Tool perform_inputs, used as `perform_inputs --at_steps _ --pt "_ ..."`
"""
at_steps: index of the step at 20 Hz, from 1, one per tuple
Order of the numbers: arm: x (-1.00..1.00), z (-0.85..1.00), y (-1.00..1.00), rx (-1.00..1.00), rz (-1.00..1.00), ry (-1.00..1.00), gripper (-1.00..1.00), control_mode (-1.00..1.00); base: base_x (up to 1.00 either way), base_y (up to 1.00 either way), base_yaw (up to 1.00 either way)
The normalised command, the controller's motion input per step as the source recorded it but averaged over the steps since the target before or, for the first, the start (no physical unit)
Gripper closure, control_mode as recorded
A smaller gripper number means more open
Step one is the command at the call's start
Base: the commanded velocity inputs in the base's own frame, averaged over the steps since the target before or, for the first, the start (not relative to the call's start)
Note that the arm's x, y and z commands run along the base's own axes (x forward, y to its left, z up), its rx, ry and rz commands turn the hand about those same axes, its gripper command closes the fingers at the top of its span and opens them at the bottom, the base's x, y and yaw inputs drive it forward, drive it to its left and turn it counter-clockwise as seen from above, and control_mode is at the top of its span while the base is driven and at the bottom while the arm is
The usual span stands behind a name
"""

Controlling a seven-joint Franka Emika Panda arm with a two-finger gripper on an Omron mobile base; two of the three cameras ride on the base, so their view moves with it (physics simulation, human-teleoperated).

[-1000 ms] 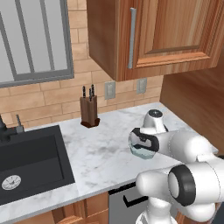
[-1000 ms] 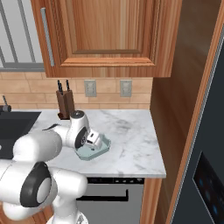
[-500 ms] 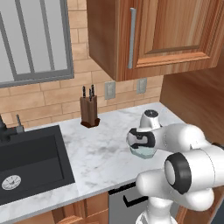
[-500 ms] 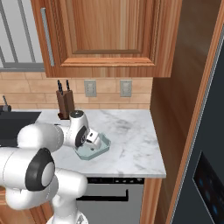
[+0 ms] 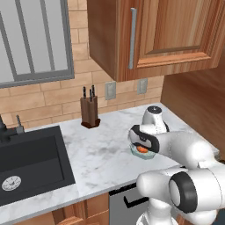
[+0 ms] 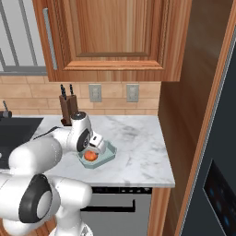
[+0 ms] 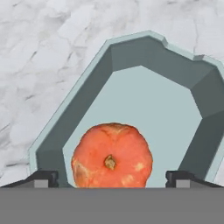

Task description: Take the squash and mushroom out of the freezer and place them in the tupperware container on the counter. Then put the tupperware containing the vegetables back in the freezer.

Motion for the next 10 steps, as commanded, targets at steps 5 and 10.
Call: perform_inputs --at_steps 5,10 --pt "-0.62 0.67 -0.19 0.0 -0.01 -0.15 -1.0 -1.0 0.0 0.0 0.0" --pt "-1.0 0.97 -0.08 0.0 0.0 -0.37 -1.0 -1.0 0.0 0.0 0.0"
